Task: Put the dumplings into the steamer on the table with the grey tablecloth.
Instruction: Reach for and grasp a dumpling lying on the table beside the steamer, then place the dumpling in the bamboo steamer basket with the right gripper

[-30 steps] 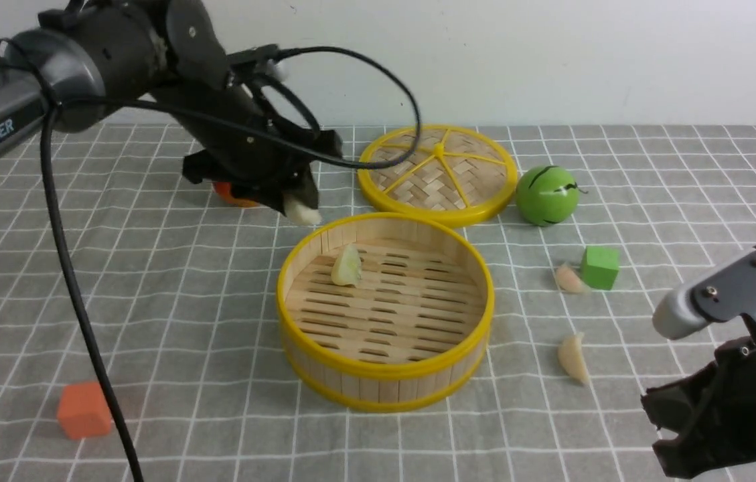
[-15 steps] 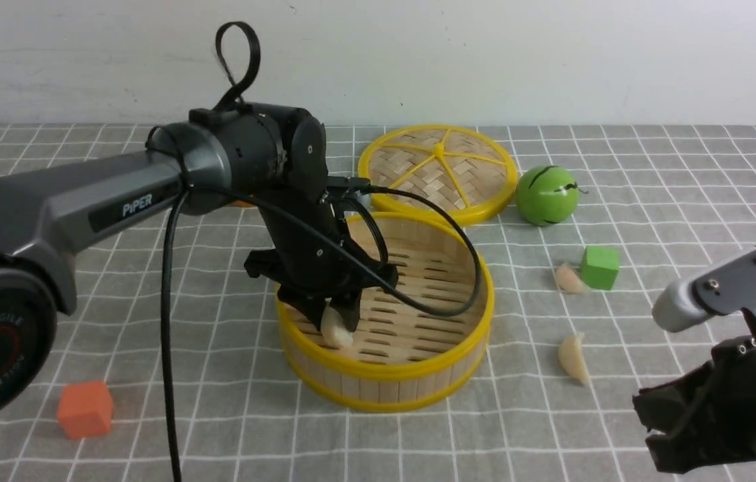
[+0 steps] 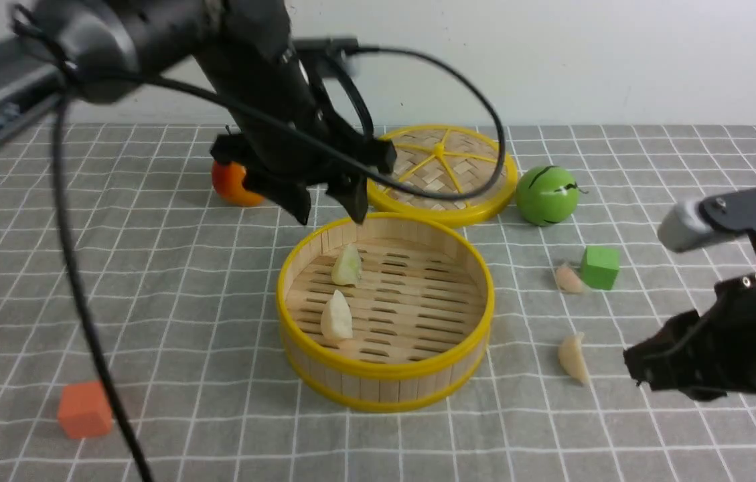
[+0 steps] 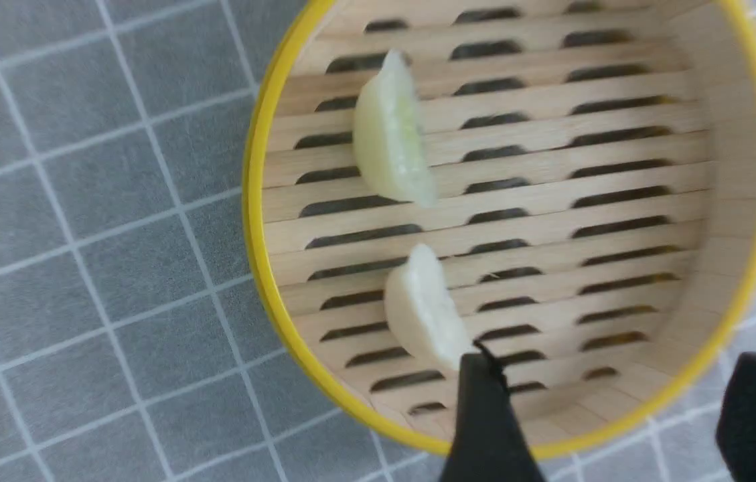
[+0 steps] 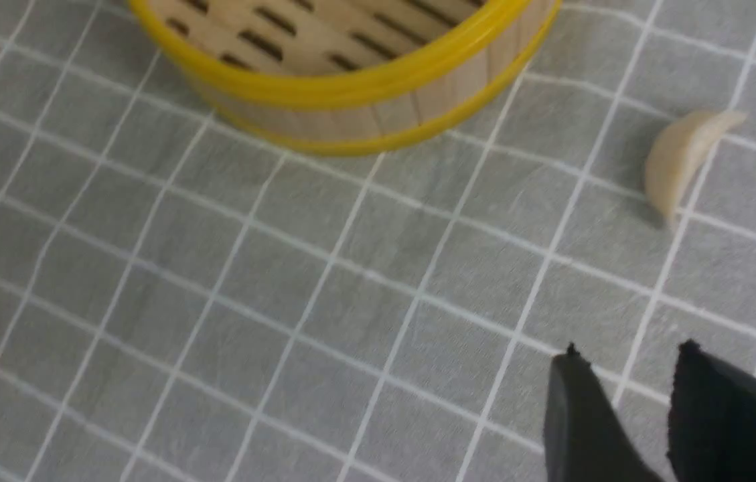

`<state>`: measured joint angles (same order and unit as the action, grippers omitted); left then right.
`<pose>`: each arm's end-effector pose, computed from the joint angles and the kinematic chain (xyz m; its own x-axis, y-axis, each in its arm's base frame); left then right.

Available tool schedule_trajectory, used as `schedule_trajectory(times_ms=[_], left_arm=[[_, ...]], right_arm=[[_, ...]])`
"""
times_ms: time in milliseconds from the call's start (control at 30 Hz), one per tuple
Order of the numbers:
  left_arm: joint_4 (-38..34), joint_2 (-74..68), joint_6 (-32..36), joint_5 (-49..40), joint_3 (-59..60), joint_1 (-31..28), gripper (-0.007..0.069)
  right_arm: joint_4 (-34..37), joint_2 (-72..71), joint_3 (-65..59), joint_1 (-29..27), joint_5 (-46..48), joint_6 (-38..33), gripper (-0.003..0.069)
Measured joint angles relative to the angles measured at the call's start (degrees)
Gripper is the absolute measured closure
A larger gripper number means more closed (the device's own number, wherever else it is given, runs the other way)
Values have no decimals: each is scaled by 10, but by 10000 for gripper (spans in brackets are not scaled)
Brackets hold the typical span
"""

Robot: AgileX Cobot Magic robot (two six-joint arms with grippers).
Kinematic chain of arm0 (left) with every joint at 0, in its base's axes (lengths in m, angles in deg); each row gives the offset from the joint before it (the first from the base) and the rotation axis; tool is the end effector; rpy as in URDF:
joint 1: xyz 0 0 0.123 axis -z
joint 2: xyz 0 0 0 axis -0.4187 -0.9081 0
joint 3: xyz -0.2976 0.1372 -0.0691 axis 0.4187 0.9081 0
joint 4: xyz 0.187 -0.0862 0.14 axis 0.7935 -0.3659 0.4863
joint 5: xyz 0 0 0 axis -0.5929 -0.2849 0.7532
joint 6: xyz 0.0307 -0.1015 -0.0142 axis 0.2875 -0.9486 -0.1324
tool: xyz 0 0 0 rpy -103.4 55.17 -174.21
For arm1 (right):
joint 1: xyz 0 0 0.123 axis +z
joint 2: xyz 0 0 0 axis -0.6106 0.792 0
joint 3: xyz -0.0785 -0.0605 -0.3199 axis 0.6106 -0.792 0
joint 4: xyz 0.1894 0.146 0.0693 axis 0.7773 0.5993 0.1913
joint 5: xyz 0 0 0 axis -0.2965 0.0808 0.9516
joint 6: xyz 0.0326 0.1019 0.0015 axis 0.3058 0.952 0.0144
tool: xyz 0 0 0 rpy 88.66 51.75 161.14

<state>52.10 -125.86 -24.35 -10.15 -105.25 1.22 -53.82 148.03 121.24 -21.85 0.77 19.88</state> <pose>0.3807 -0.1999 0.3949 -0.8668 0.2000 -0.4568 0.3200 0.9256 -0.2020 0.2109 0.0845 0.3206 -0.7664 -0.1464 -0.6255 -0.3501 0.9116 0.2156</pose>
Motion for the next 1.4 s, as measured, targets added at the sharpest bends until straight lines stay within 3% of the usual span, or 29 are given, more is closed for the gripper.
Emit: schedule_trajectory(times_ms=[33, 67, 133, 200, 333, 467, 533, 567, 633, 800, 967, 1067, 1233, 1333, 1400], left_arm=[[-7, 45, 2, -7, 0, 0, 253], [-7, 51, 2, -8, 0, 0, 260], [-11, 140, 5, -13, 19, 0, 363], [-10, 208, 12, -10, 56, 0, 441], [19, 331, 18, 31, 164, 0, 561], [74, 451, -2, 71, 302, 0, 635], [92, 490, -11, 80, 346, 0, 638], [125, 542, -22, 90, 411, 0, 638], [162, 598, -33, 92, 476, 0, 638], [224, 722, -75, 119, 648, 0, 638], [215, 745, -102, 182, 769, 0, 638], [204, 741, -116, 242, 836, 0, 638], [203, 741, -119, 296, 851, 0, 638], [203, 741, -119, 311, 851, 0, 638], [203, 741, -119, 313, 851, 0, 638]], right_arm=[[-11, 35, 16, -7, -5, 7, 351], [-13, 35, 16, -7, -6, 8, 343], [-33, 106, 44, -12, -27, 10, 256], [-37, 166, 66, -13, -49, 12, 215], [-39, 271, 105, -13, -95, 12, 204], [-40, 348, 130, -13, -123, 12, 280], [-41, 370, 137, -13, -121, 12, 336], [-45, 381, 144, -13, -111, 12, 424], [-45, 381, 156, -13, -89, 12, 510], [-45, 344, 216, 7, -6, 12, 501], [-44, 313, 283, 69, -1, 11, 501], [-40, 343, 300, 125, -52, 2, 501], [-29, 423, 300, 155, -128, 2, 501], [-14, 454, 300, 155, -158, 2, 466], [9, 466, 300, 155, -170, 2, 386]])
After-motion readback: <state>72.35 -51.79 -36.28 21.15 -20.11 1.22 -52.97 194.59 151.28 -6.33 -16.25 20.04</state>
